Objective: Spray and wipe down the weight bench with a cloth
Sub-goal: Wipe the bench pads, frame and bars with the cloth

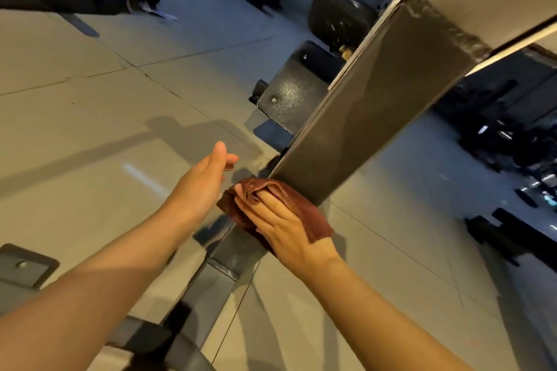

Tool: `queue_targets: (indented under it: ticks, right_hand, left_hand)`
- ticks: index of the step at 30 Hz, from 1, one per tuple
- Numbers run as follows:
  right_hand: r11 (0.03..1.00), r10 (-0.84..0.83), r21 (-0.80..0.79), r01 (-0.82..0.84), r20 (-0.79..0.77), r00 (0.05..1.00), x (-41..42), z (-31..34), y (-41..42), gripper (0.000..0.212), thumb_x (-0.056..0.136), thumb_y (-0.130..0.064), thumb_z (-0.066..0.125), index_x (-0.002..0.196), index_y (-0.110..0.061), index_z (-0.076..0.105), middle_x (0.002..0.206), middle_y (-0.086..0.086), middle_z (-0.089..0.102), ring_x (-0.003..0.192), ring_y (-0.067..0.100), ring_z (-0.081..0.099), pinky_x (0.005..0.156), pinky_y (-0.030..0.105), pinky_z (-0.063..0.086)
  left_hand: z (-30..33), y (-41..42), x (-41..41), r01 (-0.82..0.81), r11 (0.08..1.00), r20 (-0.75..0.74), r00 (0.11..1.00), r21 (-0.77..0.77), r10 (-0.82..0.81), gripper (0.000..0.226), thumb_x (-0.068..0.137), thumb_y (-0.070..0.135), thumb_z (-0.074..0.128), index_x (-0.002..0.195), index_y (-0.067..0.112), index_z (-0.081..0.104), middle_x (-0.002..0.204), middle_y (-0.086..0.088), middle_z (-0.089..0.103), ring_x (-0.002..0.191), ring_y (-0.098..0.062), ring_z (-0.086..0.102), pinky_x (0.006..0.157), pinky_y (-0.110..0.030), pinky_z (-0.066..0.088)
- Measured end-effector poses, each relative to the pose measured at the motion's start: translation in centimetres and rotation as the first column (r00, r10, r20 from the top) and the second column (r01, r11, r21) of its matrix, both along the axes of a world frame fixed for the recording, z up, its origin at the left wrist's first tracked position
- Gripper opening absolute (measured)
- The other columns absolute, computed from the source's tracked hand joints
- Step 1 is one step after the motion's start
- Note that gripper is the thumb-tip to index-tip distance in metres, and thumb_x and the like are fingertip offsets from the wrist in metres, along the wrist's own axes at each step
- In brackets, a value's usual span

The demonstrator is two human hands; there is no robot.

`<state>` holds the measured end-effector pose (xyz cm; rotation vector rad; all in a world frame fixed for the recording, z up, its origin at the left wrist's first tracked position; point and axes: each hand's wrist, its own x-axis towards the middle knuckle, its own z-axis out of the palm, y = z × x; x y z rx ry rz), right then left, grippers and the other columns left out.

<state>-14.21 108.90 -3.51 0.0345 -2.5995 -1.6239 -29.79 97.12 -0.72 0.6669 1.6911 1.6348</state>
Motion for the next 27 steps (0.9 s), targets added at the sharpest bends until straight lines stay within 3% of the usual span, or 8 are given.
queue_targets:
  ticks: [3,7,10,14,17,22,25,27]
  right_hand:
    - [0.954,0.133,-0.231,-0.19,-0.241,0.961,0.4,7.5,0.0,0.062,0.09,-0.018,0.064,0.147,-0.011,0.04,0.153,0.005,0.037,0.132,0.024,0.035,0.12,0.036,-0.001]
    - [0.992,0.077,-0.068,-0.109,-0.37,0.926,1.3,15.4,0.8,0.053,0.102,-0.033,0.037,0.152,-0.016,0.029,0.159,0.004,0.021,0.139,0.031,0.022,0.118,0.04,-0.008]
    - [0.993,0.019,-0.098,-0.071,-0.453,0.891,1.1,13.1,1.0,0.055,0.103,-0.037,0.034,0.152,-0.013,0.026,0.155,0.011,0.016,0.135,0.037,0.021,0.118,0.043,-0.01]
    - [0.968,0.044,-0.212,-0.131,-0.37,0.928,1.4,4.4,0.8,0.065,0.099,-0.03,0.037,0.154,-0.008,0.011,0.161,0.017,0.001,0.141,0.035,0.009,0.12,0.043,-0.009]
    - [0.964,0.065,-0.234,-0.125,-0.249,0.966,1.6,-2.6,0.9,0.071,0.094,-0.018,0.038,0.153,-0.002,0.002,0.161,0.014,-0.013,0.143,0.031,0.005,0.12,0.041,-0.013]
    - [0.964,-0.037,-0.26,0.061,0.096,0.995,0.8,-10.1,-0.6,0.07,0.072,-0.012,0.054,0.14,-0.007,0.042,0.144,0.005,0.049,0.135,0.021,0.046,0.12,0.041,-0.009]
    - [0.944,-0.043,-0.321,0.077,0.112,0.993,1.7,-9.6,-0.8,0.071,0.075,-0.006,0.057,0.143,-0.011,0.036,0.148,0.008,0.045,0.139,0.022,0.04,0.118,0.039,0.002]
    - [0.921,-0.045,-0.389,0.023,-0.047,0.998,3.2,-7.0,-0.8,0.071,0.081,0.003,0.039,0.15,-0.007,0.028,0.154,0.008,0.036,0.142,0.022,0.031,0.119,0.036,0.002]
  left_hand:
    - [0.5,0.3,0.1,-0.067,0.997,0.072,0.995,0.043,0.063,0.05,0.103,0.048,0.017,0.118,0.024,0.058,0.126,0.0,0.059,0.12,-0.017,0.051,0.097,-0.031,0.033]
    - [0.7,0.7,1.5,-0.037,0.998,0.051,0.998,0.047,0.034,0.051,0.103,0.049,0.017,0.122,0.025,0.056,0.114,0.001,0.065,0.107,-0.014,0.059,0.094,-0.03,0.037]
    - [0.3,0.6,1.8,-0.033,0.999,0.064,0.997,0.026,0.031,0.049,0.103,0.049,0.016,0.131,0.026,0.049,0.108,-0.002,0.068,0.1,-0.015,0.063,0.091,-0.029,0.041]
    - [-0.3,-0.3,0.4,-0.022,1.0,0.094,0.995,-0.013,0.023,0.056,0.103,0.047,0.017,0.125,0.016,0.058,0.116,-0.004,0.066,0.102,-0.013,0.061,0.077,-0.017,0.04]
    - [-0.6,-1.1,-0.5,0.034,0.999,0.005,0.999,-0.033,-0.034,0.05,0.102,0.049,0.02,0.121,0.024,0.06,0.121,0.006,0.063,0.114,-0.009,0.055,0.091,-0.024,0.036]
    - [-0.7,-0.8,1.4,0.222,0.974,-0.098,0.969,-0.055,-0.226,0.051,0.103,0.046,0.018,0.135,0.028,0.053,0.128,0.015,0.051,0.118,0.001,0.043,0.096,-0.02,0.026]
    - [-0.6,-0.1,2.4,0.249,0.967,-0.088,0.964,-0.042,-0.252,0.051,0.102,0.047,0.014,0.136,0.031,0.05,0.132,0.016,0.047,0.12,0.004,0.037,0.097,-0.018,0.026]
    - [-0.2,0.4,2.3,0.227,0.973,-0.056,0.972,-0.028,-0.229,0.056,0.103,0.046,0.012,0.131,0.025,0.055,0.124,0.014,0.054,0.112,0.006,0.044,0.088,-0.01,0.032]
